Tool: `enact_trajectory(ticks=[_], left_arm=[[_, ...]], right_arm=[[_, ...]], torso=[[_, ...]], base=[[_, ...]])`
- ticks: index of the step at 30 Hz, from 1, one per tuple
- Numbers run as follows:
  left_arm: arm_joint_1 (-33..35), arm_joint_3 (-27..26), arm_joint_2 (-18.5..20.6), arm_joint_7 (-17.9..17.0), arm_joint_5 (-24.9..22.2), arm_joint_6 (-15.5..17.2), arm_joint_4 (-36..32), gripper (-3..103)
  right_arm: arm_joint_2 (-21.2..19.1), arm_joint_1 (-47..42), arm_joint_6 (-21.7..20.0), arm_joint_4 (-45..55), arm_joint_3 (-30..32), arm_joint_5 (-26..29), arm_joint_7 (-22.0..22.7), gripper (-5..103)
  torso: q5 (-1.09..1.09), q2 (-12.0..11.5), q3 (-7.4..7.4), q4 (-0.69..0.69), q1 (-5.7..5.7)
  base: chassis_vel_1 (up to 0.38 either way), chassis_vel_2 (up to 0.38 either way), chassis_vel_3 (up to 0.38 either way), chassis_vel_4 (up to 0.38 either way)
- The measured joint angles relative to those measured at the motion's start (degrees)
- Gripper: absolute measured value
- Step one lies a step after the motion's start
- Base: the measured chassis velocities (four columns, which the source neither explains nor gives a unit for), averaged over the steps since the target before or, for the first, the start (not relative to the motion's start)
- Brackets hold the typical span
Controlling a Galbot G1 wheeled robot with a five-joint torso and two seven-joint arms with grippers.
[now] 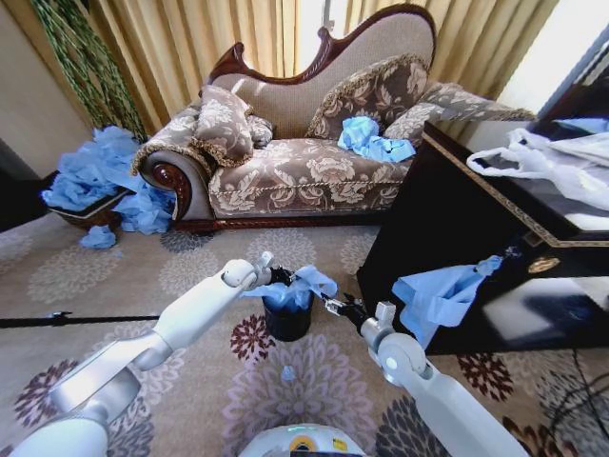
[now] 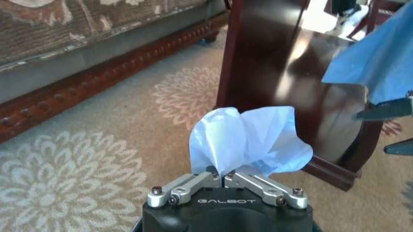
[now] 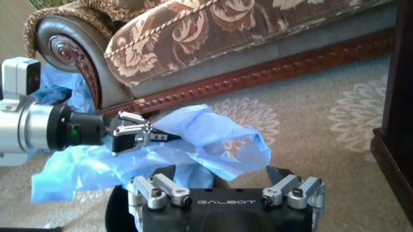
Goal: Place a garbage bag over the trash bin.
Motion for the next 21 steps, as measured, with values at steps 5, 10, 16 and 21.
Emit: enact_trajectory(ticks=[5,10,16,21], left_arm=[[3.16,-2.74,1.14,-1.82,-1.95,2.01,-4.36,0],[7.07,-5.59,0.21,-9.10,-4.65,3.31,-7.77,0],[10.26,-5.99,-3.17,-33.24,-13.69,7.06,-10.33,0],[12.21,-5.80,-5.64,-50.53,-20.46,7.83,-12.49,0]], right_arm=[[1.13,-0.15,0.01,1.60,0.02,5.34,1.00,94],[2.83,0.28,-0.60,3.00,0.43,15.20,5.88,94],[2.39,-0.29,-0.71,2.68,0.86,14.90,5.26,94],[2.52,-0.61,-0.71,2.53,0.86,14.40,4.93,94]], torso=[[-0.01,0.00,0.00,0.02,0.00],[-0.01,0.00,0.00,0.02,0.00],[-0.01,0.00,0.00,-0.01,0.00],[-0.01,0.00,0.01,0.01,0.00]], base=[[0.000,0.000,0.000,0.000],[0.000,0.000,0.000,0.000],[0.000,0.000,0.000,0.000],[0.000,0.000,0.000,0.000]])
